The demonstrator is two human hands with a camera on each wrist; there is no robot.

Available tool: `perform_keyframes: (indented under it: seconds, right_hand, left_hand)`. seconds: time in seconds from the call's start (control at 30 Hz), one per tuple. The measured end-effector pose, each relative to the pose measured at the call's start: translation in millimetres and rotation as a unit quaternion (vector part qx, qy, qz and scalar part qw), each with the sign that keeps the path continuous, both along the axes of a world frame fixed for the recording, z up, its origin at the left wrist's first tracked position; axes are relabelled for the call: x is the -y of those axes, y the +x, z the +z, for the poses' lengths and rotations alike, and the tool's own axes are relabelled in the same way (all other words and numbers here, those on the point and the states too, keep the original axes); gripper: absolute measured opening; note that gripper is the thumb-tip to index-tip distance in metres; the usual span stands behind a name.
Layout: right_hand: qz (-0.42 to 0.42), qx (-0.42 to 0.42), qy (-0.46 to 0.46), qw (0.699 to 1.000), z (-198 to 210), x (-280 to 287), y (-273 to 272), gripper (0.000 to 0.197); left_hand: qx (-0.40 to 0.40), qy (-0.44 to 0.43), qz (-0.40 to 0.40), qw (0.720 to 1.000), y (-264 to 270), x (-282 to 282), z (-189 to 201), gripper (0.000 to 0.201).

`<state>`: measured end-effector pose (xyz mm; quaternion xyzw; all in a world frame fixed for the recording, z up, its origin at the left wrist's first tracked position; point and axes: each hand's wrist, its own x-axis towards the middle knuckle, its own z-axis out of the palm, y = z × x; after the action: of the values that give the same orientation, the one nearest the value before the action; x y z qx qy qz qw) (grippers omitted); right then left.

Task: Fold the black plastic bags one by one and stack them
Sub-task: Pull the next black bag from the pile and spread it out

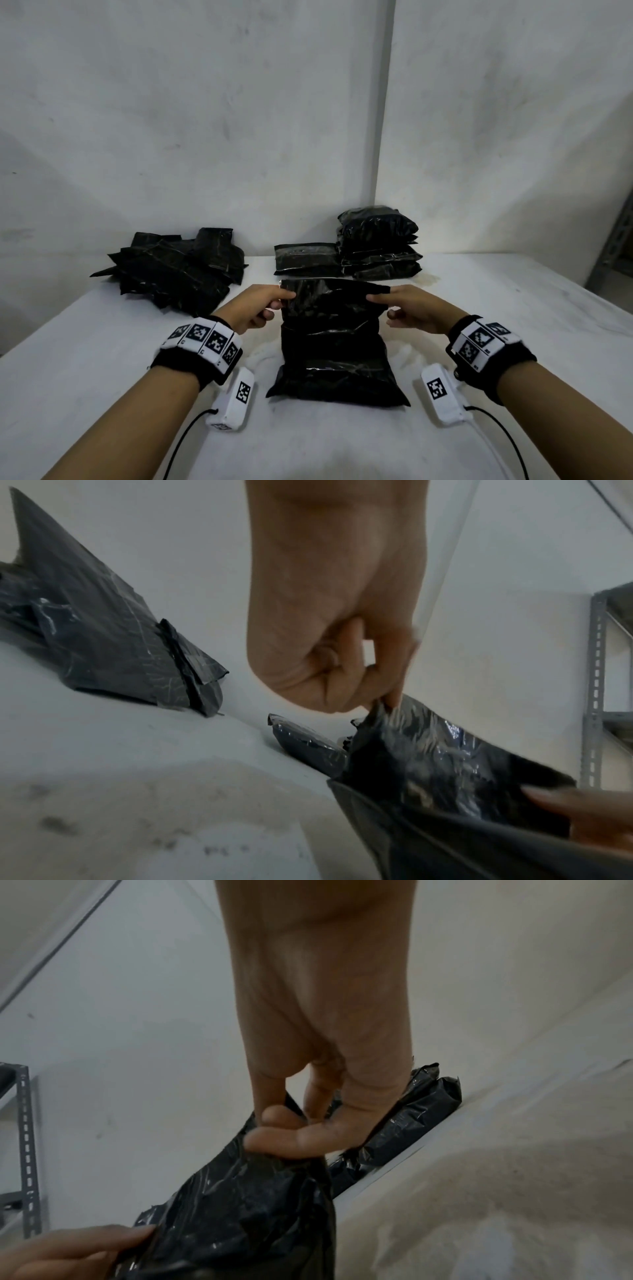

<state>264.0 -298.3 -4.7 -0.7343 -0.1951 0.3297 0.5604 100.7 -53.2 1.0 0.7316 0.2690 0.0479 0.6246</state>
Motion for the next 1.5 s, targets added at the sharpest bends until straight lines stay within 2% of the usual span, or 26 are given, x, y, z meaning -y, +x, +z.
perform_keyframes:
  seconds: [0.13, 0.2, 0.3, 0.4, 0.43, 0.5, 0.53, 0.67, 0.8, 0.93, 1.03, 1.13, 1.27, 1.37, 1.43, 1.5]
  right_hand:
    - [0.007, -0.065, 0.070, 0.995, 1.7, 3.7, -5.0, 0.027]
    - [0.030, -0.099, 0.088, 0.991, 4.5, 8.2, -11.0, 0.031]
    - [0.103, -0.131, 0.079, 0.983, 7.1, 17.4, -20.3, 0.054]
    - [0.140, -0.140, 0.042, 0.979, 4.6, 24.0, -24.1, 0.078]
    - [0.134, -0.126, 0.029, 0.983, 3.5, 24.5, -26.1, 0.073]
    - [0.125, -0.082, 0.013, 0.989, 1.5, 24.6, -30.9, 0.043]
    - [0.130, -0.057, 0.001, 0.990, 0.9, 25.4, -32.3, 0.034]
    - [0.155, -0.035, -0.047, 0.986, 2.2, 31.4, -37.9, 0.049]
    - [0.122, -0.033, -0.120, 0.985, 2.8, 29.3, -44.4, 0.058]
    - [0.069, 0.015, -0.196, 0.978, 5.7, 27.3, -48.3, 0.049]
    - [0.065, -0.022, -0.224, 0.972, 6.9, 23.6, -46.5, 0.055]
    - [0.064, -0.033, -0.173, 0.982, 3.1, 16.5, -41.4, 0.062]
    - [-0.038, 0.020, -0.034, 0.999, 0.0, 4.2, -40.2, 0.032]
    - [-0.048, 0.001, -0.011, 0.999, 2.0, 5.0, -44.4, 0.030]
    - [-0.033, -0.037, -0.015, 0.999, 3.7, 7.7, -44.9, 0.021]
    - [-0.016, -0.064, -0.028, 0.997, 5.9, 10.3, -45.8, 0.019]
  left_hand:
    - [-0.029, -0.076, -0.033, 0.996, -13.8, 5.6, 6.4, 0.012]
    - [-0.022, -0.122, -0.078, 0.989, -20.4, 9.0, 8.7, 0.027]
    - [-0.023, -0.119, -0.127, 0.984, -27.9, 11.7, 7.7, 0.057]
    - [-0.044, -0.130, -0.131, 0.982, -32.1, 13.5, 3.2, 0.066]
    - [-0.047, -0.124, -0.130, 0.982, -33.6, 14.4, 1.0, 0.058]
    - [-0.051, -0.087, -0.143, 0.985, -37.1, 15.9, -4.6, 0.035]
    - [-0.048, -0.066, -0.157, 0.984, -38.8, 16.3, -6.8, 0.030]
    - [-0.036, -0.067, -0.168, 0.983, -45.6, 15.2, -11.4, 0.040]
    - [-0.084, -0.047, -0.137, 0.986, -44.8, 17.3, -14.2, 0.041]
    - [-0.108, -0.076, -0.129, 0.983, -41.0, 19.1, -16.4, 0.044]
    - [-0.100, -0.094, -0.131, 0.982, -38.9, 24.9, -13.7, 0.037]
    - [-0.066, -0.098, -0.050, 0.992, -31.1, 30.6, -14.8, 0.038]
    - [-0.007, -0.094, 0.035, 0.995, -18.9, 33.8, -17.2, 0.036]
    - [0.000, -0.084, 0.045, 0.995, -17.8, 37.0, -15.3, 0.023]
    - [-0.004, -0.084, 0.038, 0.996, -19.6, 37.0, -14.1, 0.012]
    - [0.001, -0.085, 0.030, 0.996, -20.4, 33.7, -15.6, 0.013]
